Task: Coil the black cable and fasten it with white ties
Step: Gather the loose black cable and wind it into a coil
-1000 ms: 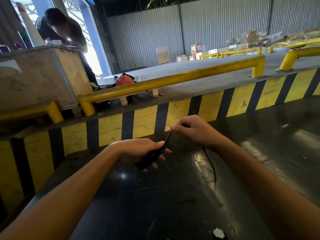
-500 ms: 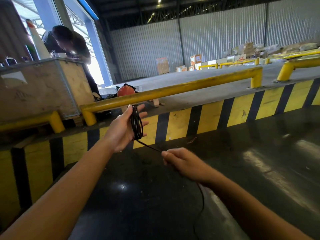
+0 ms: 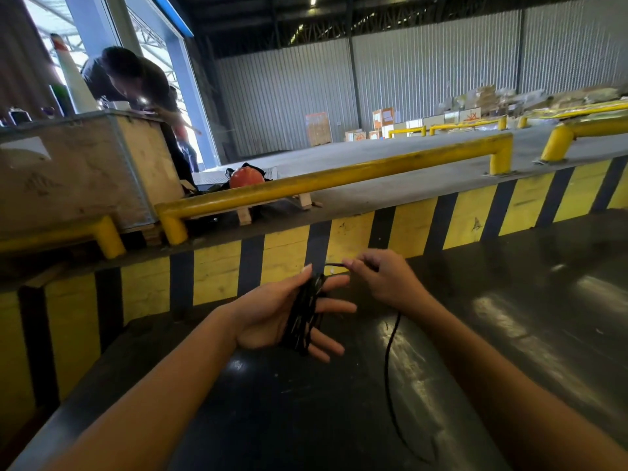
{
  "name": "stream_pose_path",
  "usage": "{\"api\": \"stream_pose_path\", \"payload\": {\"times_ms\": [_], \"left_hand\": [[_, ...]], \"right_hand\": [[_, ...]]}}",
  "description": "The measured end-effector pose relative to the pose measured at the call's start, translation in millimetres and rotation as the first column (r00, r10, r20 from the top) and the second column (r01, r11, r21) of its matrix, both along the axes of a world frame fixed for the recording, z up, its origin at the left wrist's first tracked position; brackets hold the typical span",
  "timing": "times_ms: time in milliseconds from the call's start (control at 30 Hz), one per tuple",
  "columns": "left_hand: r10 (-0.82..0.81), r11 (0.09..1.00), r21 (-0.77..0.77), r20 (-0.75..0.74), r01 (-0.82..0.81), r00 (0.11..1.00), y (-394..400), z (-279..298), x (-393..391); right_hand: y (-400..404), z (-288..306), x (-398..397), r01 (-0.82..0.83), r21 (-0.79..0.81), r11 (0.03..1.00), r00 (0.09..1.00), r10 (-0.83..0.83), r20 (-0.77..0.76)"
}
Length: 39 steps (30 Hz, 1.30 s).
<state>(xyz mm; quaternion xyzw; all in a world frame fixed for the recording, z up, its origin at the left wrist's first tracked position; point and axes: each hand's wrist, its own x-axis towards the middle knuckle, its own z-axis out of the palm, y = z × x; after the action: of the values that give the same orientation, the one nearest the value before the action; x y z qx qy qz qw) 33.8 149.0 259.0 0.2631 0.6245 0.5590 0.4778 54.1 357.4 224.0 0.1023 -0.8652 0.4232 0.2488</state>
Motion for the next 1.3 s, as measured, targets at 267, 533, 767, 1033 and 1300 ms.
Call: {"api": "stream_pose_path", "payload": {"times_ms": [267,533,767,1033,1300], "left_hand": [[0.338,0.915,0.255,-0.056,-0.314,0.939,5.5,1.1,-20.5],[0.120,0.964,-0.169,-0.412,-0.205,0.903,-5.4,-16.3,-16.1],[-0.082,0.984,-0.169,-0.161,0.054,0.984,-0.7,-12.8,5.4],[0.227,0.839,0.473,0.143,-0.268,0.963,10.8,-1.3,7.8],[0.262,0.954,-0.041,-0.364,-0.297,0.894,-11.0,-21.3,-11.5]], "right_hand": [[-76.2,-66.6,51.4,-0.359,0.070,0.931,0.898,0.324,0.298],[-21.5,13.8,47.7,-0.277,0.425,0.862,0.959,0.220,0.179],[6.2,28.4,31.1,-0.153,0.317,0.936,0.986,0.165,-0.009],[-52.4,-64.5,41.8,-0.238,-0.091,0.967,0.947,0.252,0.198],[-52.3,-20.4,64.5,-0.317,0.385,0.867,0.947,0.266,0.180]]}}
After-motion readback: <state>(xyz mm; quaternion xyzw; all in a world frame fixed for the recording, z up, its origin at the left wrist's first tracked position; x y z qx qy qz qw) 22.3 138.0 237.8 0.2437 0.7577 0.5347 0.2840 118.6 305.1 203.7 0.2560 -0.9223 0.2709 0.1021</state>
